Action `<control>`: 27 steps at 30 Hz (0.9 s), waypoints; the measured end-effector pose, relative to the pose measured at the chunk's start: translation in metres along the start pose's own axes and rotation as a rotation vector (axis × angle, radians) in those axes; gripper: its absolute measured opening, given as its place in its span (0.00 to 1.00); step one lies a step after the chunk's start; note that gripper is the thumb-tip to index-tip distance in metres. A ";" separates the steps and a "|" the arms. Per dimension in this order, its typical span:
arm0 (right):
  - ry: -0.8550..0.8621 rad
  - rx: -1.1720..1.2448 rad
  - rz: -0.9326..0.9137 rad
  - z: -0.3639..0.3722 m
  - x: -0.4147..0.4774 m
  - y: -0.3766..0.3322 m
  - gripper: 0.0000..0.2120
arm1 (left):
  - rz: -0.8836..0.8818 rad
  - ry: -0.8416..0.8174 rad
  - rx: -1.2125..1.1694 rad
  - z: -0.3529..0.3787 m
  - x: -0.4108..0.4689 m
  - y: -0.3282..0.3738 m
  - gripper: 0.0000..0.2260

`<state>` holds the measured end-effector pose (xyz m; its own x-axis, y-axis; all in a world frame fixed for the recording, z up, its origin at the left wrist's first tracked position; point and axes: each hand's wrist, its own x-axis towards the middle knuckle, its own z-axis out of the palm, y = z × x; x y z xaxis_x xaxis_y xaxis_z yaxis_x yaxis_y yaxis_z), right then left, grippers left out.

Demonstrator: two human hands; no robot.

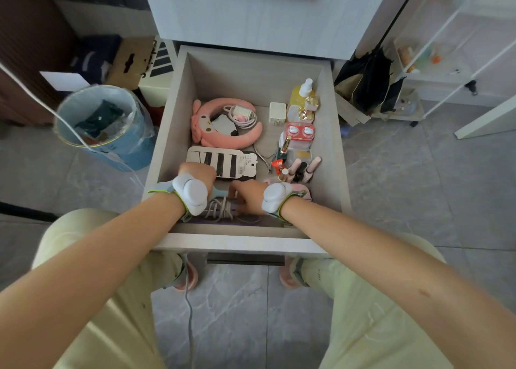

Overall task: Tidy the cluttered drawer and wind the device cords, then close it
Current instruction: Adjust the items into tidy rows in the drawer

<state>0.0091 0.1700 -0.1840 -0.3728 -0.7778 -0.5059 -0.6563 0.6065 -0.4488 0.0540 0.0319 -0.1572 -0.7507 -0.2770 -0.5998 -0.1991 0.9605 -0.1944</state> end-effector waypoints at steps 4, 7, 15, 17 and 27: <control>-0.001 -0.003 0.005 -0.009 -0.006 0.004 0.14 | 0.039 -0.019 0.020 -0.002 -0.002 0.001 0.14; 0.064 -0.028 0.015 -0.024 -0.019 0.003 0.12 | 0.077 -0.027 0.061 -0.001 -0.010 0.001 0.14; 0.224 0.205 0.141 -0.058 -0.096 -0.020 0.05 | 0.227 -0.053 -0.164 -0.032 -0.065 -0.011 0.13; 0.154 0.275 0.170 -0.056 -0.115 -0.035 0.05 | 0.326 -0.091 -0.282 -0.040 -0.085 -0.007 0.16; -0.101 0.342 0.236 -0.039 -0.165 -0.074 0.12 | 0.578 -0.074 -0.234 -0.035 -0.141 -0.003 0.25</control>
<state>0.0937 0.2477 -0.0388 -0.4098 -0.6015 -0.6857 -0.2993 0.7988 -0.5219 0.1389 0.0688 -0.0446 -0.7339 0.2961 -0.6113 0.0872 0.9336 0.3476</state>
